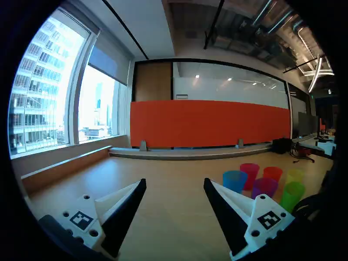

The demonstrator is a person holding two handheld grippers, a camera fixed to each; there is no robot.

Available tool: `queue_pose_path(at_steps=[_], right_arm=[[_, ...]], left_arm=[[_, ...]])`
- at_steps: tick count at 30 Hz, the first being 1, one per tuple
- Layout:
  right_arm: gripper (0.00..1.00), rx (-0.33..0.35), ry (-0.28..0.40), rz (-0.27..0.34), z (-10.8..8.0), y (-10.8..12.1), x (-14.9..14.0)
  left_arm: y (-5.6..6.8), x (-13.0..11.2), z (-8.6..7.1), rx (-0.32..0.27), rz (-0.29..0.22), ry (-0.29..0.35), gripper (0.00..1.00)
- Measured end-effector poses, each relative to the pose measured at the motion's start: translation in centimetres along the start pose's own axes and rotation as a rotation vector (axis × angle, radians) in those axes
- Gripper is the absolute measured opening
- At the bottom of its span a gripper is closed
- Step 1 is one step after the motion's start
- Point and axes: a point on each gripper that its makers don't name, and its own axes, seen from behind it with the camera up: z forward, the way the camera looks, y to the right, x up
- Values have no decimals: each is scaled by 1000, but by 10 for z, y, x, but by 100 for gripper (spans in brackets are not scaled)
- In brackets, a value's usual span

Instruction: Pour water

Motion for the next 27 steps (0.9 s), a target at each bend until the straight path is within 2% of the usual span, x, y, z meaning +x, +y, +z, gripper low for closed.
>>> queue_pose_path(at_steps=[12, 18, 27], right_arm=[[99, 40, -11, -1, -2, -10, 43], [99, 56, -25, 5, 0, -14, 63], [99, 86, -25, 11, 6, -17, 106]], left_arm=[[4, 51, 14, -44, 4, 14, 98], [10, 78, 20, -81, 29, 8, 98], [16, 119, 25, -133, 28, -1, 98]])
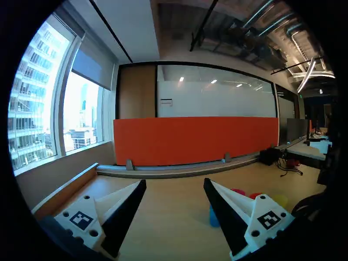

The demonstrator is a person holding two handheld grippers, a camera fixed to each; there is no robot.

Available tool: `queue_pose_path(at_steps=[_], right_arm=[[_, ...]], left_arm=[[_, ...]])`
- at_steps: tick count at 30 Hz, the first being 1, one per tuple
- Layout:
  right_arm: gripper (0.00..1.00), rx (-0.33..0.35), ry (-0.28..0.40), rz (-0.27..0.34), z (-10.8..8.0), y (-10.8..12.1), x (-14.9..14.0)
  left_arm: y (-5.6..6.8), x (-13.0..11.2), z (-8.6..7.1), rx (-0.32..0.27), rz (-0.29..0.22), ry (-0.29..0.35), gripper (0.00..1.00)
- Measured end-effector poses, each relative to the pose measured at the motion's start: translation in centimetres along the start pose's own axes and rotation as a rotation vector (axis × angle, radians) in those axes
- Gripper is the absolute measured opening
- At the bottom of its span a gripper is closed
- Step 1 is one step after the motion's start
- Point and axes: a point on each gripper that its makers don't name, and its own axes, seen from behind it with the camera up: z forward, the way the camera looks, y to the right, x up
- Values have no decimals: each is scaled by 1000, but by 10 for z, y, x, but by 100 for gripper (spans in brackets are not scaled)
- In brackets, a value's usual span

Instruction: Pour water

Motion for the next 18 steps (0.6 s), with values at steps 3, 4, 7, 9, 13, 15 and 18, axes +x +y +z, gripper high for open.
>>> queue_pose_path(at_steps=[3, 4, 7, 9, 13, 15, 18], right_arm=[[99, 4, 2, -11, 3, -1, 14], [99, 5, 1, -15, 3, -2, 17], [99, 11, -1, -23, 5, -4, 27], [99, 16, -2, -26, 6, -6, 35], [99, 27, -1, -26, 8, -9, 46], [99, 31, 0, -25, 9, -11, 49], [99, 44, -2, -21, 9, -14, 49]], left_arm=[[-2, 16, 1, -8, 11, 0, 98], [-2, 20, 2, -13, 14, -1, 99], [0, 34, 4, -30, 16, -3, 98], [2, 44, 5, -46, 12, -5, 98], [6, 60, 7, -71, 4, -2, 98], [7, 65, 7, -80, 3, 0, 98], [10, 68, 7, -97, 10, -6, 99]])
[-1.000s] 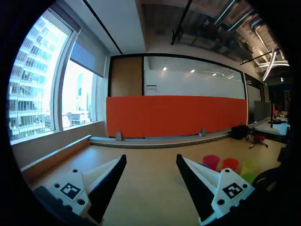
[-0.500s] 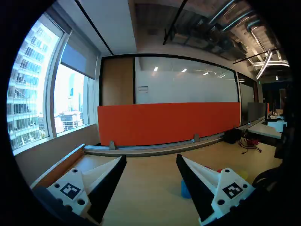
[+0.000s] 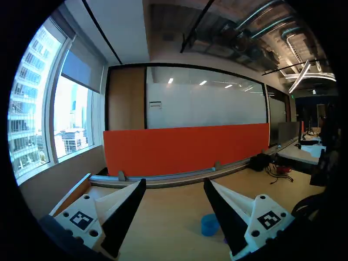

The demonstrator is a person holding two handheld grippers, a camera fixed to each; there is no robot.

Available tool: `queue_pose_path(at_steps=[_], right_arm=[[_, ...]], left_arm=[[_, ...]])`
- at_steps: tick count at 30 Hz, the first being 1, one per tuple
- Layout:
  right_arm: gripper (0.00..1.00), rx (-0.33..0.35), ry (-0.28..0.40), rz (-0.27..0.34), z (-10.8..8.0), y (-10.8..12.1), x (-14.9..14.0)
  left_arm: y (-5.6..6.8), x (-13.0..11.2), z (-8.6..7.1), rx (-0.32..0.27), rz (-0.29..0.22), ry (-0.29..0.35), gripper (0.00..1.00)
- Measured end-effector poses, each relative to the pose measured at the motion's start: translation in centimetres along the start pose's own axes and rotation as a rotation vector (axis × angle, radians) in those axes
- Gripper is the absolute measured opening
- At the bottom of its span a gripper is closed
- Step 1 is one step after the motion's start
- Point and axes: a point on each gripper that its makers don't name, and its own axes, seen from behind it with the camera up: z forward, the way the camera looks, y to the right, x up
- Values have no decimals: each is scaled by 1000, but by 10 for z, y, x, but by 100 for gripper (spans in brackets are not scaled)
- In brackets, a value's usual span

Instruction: Pour water

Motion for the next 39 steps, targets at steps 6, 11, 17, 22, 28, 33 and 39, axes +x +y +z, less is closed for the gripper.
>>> queue_pose_path(at_steps=[6, 11, 17, 22, 28, 33, 39], right_arm=[[99, 35, -7, 1, 0, -5, 0], [99, 93, -5, -3, -2, -16, 3], [99, 182, -4, -8, -8, -38, 7], [99, 269, -4, -13, -14, -62, 11], [99, 339, -4, -19, -18, -82, 14], [99, 379, -7, -29, -20, -92, 13], [99, 424, -13, -28, -23, -105, 15]], left_arm=[[10, 2, 2, -56, 4, -14, 98], [16, 2, 2, -104, -10, -24, 99], [24, -2, 5, -164, -9, -36, 98], [30, -2, 6, -201, -10, -37, 99], [40, -2, 6, -252, -6, -37, 98], [46, -2, 7, -289, -8, -36, 98], [55, -6, 7, -336, -5, -48, 98]])
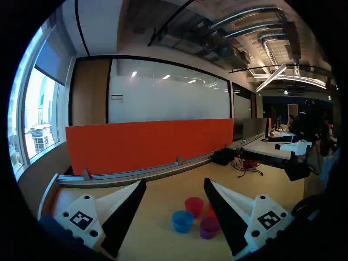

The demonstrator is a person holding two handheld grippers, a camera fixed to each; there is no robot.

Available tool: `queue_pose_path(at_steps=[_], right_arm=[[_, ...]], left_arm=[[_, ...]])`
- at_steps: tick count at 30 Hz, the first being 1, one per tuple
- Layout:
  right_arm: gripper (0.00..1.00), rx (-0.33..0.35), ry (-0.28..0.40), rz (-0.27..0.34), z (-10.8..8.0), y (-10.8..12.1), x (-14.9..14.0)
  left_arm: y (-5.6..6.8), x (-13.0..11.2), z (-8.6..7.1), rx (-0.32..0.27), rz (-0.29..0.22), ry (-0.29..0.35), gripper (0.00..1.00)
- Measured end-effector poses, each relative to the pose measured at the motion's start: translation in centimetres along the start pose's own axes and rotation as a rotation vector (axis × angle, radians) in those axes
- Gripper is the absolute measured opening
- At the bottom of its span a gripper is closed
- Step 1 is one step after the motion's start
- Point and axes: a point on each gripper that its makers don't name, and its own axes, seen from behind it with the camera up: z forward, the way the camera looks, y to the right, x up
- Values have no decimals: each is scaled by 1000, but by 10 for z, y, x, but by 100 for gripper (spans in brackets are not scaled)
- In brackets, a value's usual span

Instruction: Pour water

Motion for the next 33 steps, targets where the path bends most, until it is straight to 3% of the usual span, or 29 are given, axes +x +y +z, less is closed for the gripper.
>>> queue_pose_path(at_steps=[15, 21, 33], right_arm=[[99, 126, -36, -2, 0, -31, -6], [99, 184, -88, -5, -2, -43, -21], [99, 247, -175, -68, -9, -52, -51]], left_arm=[[2, -21, 9, -41, 23, -51, 99], [3, -37, 9, -57, 29, -80, 98], [7, -68, 13, -80, 55, -153, 98]])
